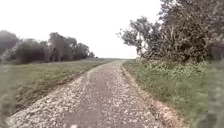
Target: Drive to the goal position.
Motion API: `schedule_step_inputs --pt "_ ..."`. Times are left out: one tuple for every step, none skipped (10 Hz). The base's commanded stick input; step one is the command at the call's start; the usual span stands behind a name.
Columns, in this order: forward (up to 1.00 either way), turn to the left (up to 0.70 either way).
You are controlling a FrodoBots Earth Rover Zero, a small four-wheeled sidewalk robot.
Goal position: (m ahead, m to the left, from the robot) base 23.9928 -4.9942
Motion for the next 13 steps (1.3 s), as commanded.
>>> schedule_step_inputs --pt "0.70 0.00" --pt "0.70 0.00" --pt "0.70 -0.10" --pt "0.70 -0.19" --pt "0.70 -0.28" --pt "0.70 -0.08" --pt "0.70 -0.02" --pt "0.70 0.00" --pt "0.70 0.00" --pt "0.70 0.00" --pt "0.70 0.00" --pt "0.70 0.00" --pt "0.70 0.03"
